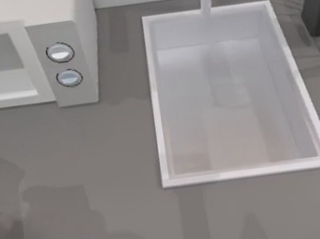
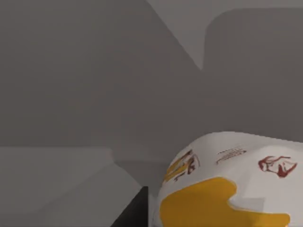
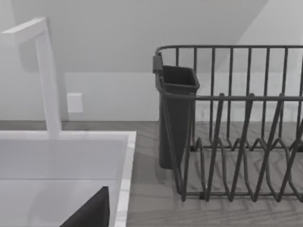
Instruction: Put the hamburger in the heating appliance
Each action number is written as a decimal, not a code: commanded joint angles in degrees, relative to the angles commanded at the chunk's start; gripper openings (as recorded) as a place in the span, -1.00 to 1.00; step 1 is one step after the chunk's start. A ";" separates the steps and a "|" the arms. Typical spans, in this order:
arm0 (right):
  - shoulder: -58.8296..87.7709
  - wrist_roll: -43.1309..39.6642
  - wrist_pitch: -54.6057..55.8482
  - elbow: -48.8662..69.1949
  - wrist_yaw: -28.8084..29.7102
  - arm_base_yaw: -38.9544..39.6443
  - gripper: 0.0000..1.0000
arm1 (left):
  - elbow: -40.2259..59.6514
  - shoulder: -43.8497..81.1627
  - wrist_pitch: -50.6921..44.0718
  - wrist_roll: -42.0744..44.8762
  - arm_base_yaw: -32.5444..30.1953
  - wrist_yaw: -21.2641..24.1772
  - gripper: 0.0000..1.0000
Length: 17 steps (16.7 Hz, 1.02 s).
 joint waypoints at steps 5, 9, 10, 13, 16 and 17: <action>0.00 0.00 0.00 0.00 0.00 0.00 1.00 | 8.37 -5.41 -15.13 -0.20 -0.20 0.00 -1.00; 0.00 0.00 0.00 0.00 0.00 0.00 1.00 | 10.87 -7.51 -18.45 -0.50 -0.24 0.00 -1.00; 0.00 0.00 0.00 0.00 0.00 0.00 1.00 | 10.87 -7.51 -18.45 -0.50 -0.24 0.00 -1.00; 0.00 0.00 0.00 0.00 0.00 0.00 1.00 | 10.81 -7.06 -17.75 -0.60 -0.11 0.04 -1.00; 0.00 0.00 0.00 0.00 0.00 0.00 1.00 | 11.55 -4.95 -12.59 -2.67 -0.03 0.69 -1.00; 0.00 0.00 0.00 0.00 0.00 0.00 1.00 | 11.84 -3.71 -9.70 -3.76 -0.02 1.04 -1.00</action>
